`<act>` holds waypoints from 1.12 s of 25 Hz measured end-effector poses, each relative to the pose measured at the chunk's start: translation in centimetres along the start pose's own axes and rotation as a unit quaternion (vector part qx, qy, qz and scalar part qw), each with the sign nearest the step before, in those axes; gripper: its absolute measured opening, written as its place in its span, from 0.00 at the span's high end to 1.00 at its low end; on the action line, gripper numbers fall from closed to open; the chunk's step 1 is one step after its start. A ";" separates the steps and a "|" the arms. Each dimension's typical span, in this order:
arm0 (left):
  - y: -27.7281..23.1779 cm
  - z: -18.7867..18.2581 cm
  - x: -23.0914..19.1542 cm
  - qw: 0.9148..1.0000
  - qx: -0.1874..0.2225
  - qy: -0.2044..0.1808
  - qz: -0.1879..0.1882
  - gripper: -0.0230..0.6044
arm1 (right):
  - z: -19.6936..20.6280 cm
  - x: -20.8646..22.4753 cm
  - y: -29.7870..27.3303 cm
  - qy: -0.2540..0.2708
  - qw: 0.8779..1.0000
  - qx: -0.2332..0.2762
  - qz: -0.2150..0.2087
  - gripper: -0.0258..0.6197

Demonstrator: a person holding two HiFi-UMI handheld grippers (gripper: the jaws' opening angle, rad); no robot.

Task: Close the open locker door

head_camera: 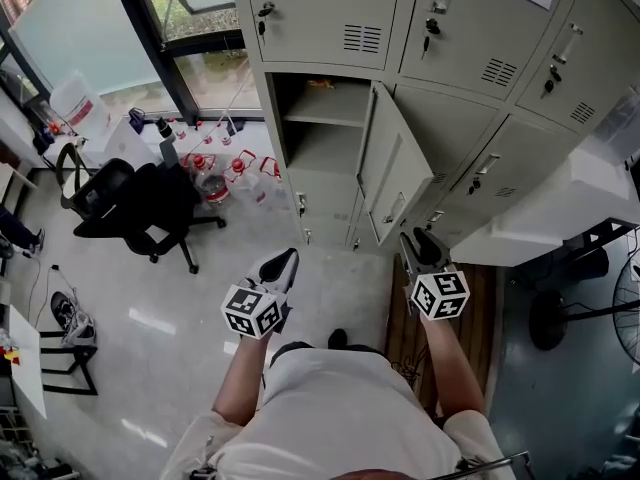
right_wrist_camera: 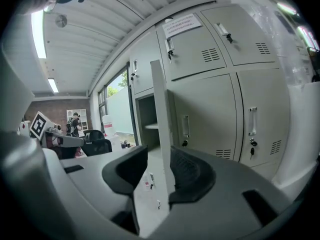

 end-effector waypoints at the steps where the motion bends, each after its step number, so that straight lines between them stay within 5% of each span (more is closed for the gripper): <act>1: -0.3 0.1 0.1 1.000 -0.001 0.001 -0.002 0.94 | -0.1 0.4 -0.4 -0.002 1.000 0.000 -0.001 0.76; 13: -3.4 0.0 -1.9 1.000 -0.021 0.005 0.004 0.94 | -0.4 2.3 -3.8 0.001 1.000 -0.016 -0.012 0.75; 28: -5.8 -1.4 -7.6 0.998 -0.037 0.002 0.060 0.94 | -0.1 -3.2 -6.4 0.033 0.998 -0.023 -0.044 0.73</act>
Point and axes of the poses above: the fingertips, and each gripper's own axes: y backward along the fingers, x to its right, z out of its underside, the point moved 6 cm from there along y, backward along the fingers, and after that the axes turned 4 degrees about -y, right-handed, at the moved point
